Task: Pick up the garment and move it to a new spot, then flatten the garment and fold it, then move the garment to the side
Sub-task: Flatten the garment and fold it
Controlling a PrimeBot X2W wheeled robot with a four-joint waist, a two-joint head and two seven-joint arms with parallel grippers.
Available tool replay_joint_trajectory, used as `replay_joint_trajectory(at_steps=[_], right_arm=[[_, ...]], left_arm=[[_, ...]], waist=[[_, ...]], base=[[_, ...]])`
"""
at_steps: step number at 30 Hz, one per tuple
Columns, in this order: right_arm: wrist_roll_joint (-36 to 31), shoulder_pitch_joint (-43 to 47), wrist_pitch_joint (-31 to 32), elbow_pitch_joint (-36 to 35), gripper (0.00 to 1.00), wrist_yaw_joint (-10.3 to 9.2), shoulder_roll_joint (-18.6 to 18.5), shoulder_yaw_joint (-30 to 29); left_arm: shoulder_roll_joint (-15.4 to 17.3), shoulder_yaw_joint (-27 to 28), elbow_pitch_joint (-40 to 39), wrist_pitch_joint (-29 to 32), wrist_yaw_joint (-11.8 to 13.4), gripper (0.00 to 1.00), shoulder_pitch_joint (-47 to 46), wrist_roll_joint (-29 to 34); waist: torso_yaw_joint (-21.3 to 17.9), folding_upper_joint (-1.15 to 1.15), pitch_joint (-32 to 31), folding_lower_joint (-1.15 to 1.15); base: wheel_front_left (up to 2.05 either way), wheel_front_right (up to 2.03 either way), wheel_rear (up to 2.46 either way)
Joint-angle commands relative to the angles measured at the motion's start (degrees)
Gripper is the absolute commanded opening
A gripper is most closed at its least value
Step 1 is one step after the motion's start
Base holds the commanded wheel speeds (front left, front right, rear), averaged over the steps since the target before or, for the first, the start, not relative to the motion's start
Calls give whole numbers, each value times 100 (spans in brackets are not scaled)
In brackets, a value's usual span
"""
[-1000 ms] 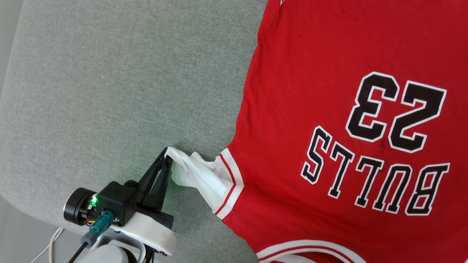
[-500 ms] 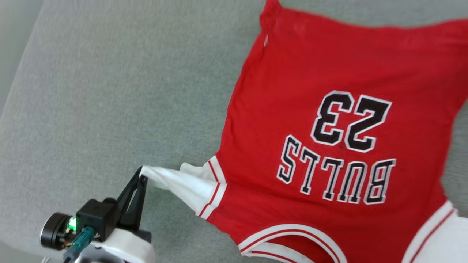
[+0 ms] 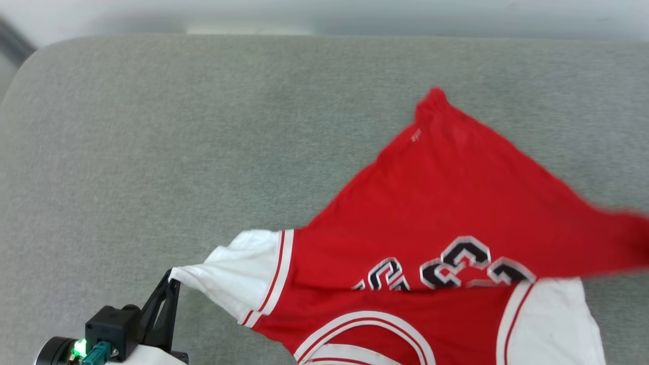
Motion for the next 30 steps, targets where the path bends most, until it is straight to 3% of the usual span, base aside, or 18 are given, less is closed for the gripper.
replay_joint_trajectory(at_steps=[1,7,12,13,14,15,24,30], right_arm=[[80,458,-112,34,0,-4,-14,-71],[260,2393,-564,372,0,-4,256,-305],[138,3251,-802,487,0,-4,670,-625],[137,3291,-855,486,29,-4,777,-753],[98,3308,-866,432,96,-3,844,-868],[58,3281,-898,350,100,-3,874,-1004],[-360,2438,-854,-616,100,-3,804,-2208],[-558,1250,-197,-1151,100,-3,833,-2082]], left_arm=[[18,17,-14,-32,25,0,91,-28],[33,36,0,-34,12,0,224,-72],[41,60,26,-35,-11,0,228,-100],[38,58,34,-36,-11,0,231,-99],[32,62,34,-36,-10,0,235,-105],[30,67,34,-36,-10,0,243,-108],[28,49,-22,-27,-10,0,144,-38],[-58,-37,-22,29,-92,0,-103,65]], waist=[[-161,0,-138,1],[-270,0,-211,1],[-323,0,-185,1],[-338,0,-188,1],[-352,0,-193,1],[-363,0,-201,1],[-313,0,-148,1],[-149,0,106,1]], base=[[0,0,0],[0,0,0],[0,0,0],[0,0,0],[0,0,0],[0,0,0],[0,0,0],[0,0,0]])
